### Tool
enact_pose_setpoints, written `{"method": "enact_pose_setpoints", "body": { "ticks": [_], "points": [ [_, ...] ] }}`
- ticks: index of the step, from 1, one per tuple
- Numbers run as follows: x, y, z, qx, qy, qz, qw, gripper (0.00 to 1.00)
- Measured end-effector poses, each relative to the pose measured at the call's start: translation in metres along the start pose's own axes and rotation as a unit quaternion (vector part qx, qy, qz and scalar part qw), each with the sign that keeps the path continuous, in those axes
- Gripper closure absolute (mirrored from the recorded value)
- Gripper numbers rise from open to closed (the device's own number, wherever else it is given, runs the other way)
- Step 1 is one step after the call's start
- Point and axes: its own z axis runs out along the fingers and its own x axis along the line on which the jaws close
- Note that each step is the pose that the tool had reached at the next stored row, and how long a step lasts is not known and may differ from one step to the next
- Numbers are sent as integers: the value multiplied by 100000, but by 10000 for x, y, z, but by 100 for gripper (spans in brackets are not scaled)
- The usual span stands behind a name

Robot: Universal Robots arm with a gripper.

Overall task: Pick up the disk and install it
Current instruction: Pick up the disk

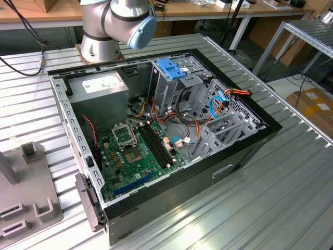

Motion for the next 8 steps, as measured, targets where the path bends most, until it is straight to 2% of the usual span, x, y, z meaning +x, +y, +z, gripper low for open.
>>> {"method": "enact_pose_setpoints", "body": {
  "ticks": [7,8],
  "points": [
    [0,0,1,2,-9,2,100000,58],
    [0,0,21,14,-14,-40,100000,58]
  ]
}}
